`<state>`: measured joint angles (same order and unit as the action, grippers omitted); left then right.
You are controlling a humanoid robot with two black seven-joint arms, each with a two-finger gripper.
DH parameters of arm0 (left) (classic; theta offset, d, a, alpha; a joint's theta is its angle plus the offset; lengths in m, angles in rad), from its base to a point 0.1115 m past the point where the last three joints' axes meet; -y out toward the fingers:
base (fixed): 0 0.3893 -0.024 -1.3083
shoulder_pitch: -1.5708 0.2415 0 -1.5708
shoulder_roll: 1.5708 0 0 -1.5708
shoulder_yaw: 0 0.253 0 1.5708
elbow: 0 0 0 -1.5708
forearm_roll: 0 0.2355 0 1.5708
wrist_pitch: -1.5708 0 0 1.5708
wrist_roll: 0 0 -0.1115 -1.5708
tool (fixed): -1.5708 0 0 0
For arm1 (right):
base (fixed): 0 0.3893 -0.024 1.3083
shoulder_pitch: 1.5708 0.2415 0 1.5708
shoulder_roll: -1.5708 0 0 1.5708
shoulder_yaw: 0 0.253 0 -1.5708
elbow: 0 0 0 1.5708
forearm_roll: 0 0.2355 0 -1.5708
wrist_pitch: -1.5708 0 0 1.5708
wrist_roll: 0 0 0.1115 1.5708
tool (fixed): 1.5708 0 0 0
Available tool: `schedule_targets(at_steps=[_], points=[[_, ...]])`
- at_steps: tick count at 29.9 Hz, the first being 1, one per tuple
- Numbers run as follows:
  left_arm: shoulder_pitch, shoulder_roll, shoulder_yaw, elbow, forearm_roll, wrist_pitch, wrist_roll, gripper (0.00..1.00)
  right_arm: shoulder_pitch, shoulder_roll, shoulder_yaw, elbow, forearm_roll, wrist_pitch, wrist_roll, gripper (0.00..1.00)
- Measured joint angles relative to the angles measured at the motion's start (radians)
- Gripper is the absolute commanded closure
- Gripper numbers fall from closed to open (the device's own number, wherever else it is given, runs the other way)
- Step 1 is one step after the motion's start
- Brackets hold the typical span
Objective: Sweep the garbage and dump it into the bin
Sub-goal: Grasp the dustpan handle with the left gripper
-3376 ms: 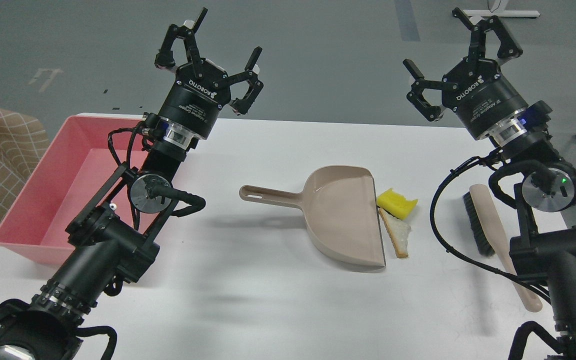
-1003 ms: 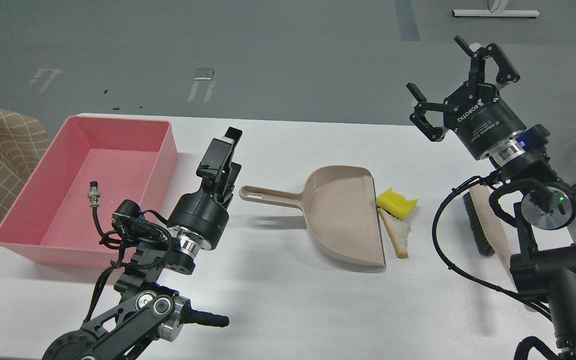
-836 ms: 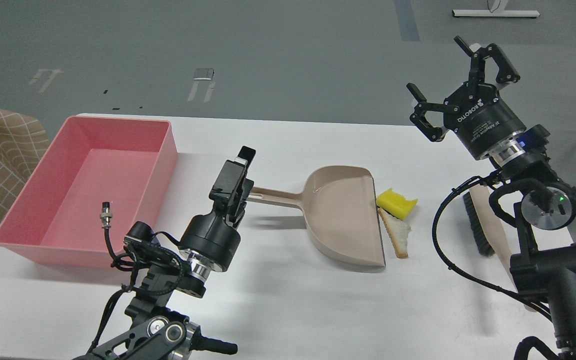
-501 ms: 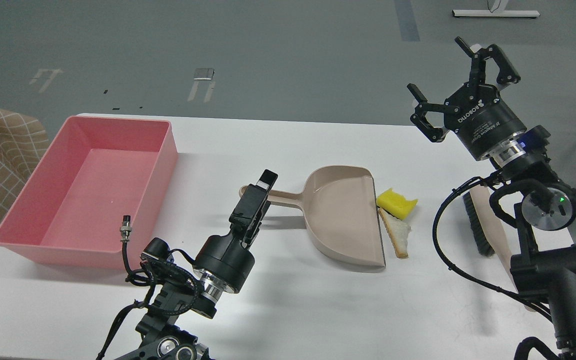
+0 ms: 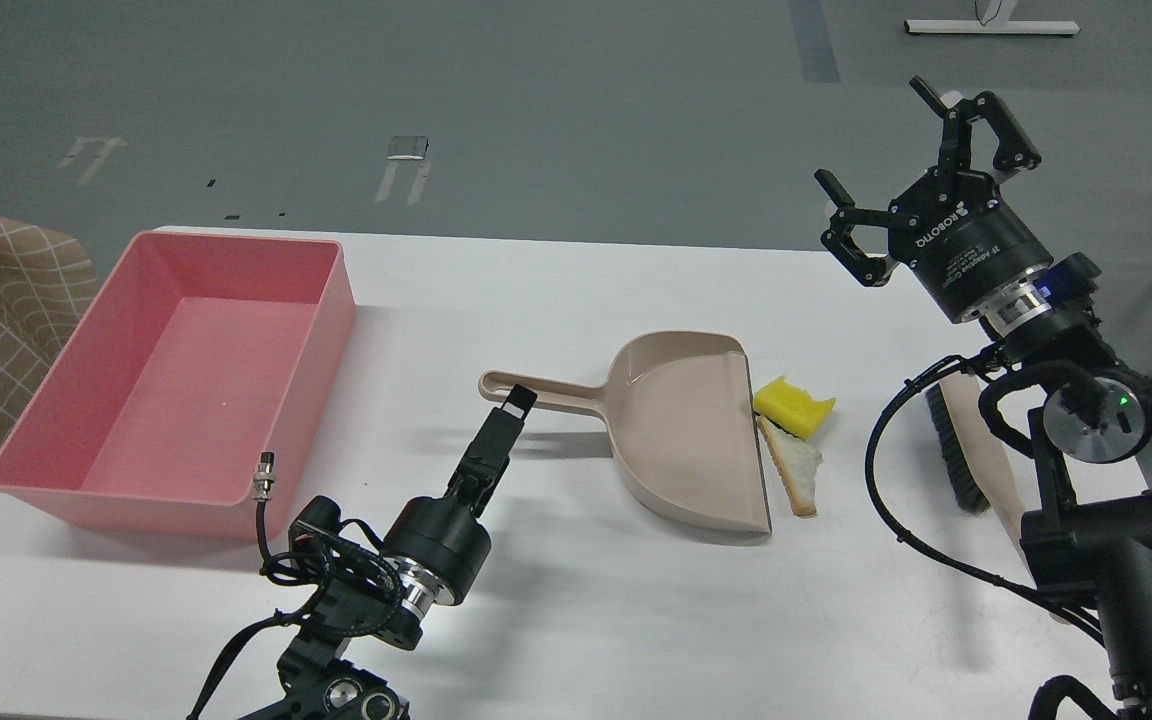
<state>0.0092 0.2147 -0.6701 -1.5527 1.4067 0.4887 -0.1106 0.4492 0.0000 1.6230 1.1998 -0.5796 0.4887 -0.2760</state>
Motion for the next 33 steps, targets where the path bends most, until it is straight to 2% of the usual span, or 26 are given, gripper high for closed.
schedule_targets(at_steps=[11, 16, 21, 33], points=[[-0.002, -0.023, 0.023, 0.024, -0.012, 0.000, -0.038, 0.01, -0.001, 0.000, 0.000, 0.000, 0.000, 0.000, 0.000, 0.00], [-0.001, -0.033, 0.027, 0.025, -0.017, 0.000, -0.070, 0.01, -0.002, 0.000, 0.000, 0.002, 0.000, 0.000, 0.000, 0.00], [-0.009, -0.049, 0.027, 0.035, -0.018, 0.000, -0.073, 0.01, -0.006, 0.000, 0.000, 0.004, 0.000, 0.000, 0.000, 0.00], [-0.086, -0.108, 0.054, 0.236, -0.022, 0.000, -0.069, 0.01, -0.010, 0.000, 0.001, 0.006, 0.001, 0.000, 0.000, 0.00]])
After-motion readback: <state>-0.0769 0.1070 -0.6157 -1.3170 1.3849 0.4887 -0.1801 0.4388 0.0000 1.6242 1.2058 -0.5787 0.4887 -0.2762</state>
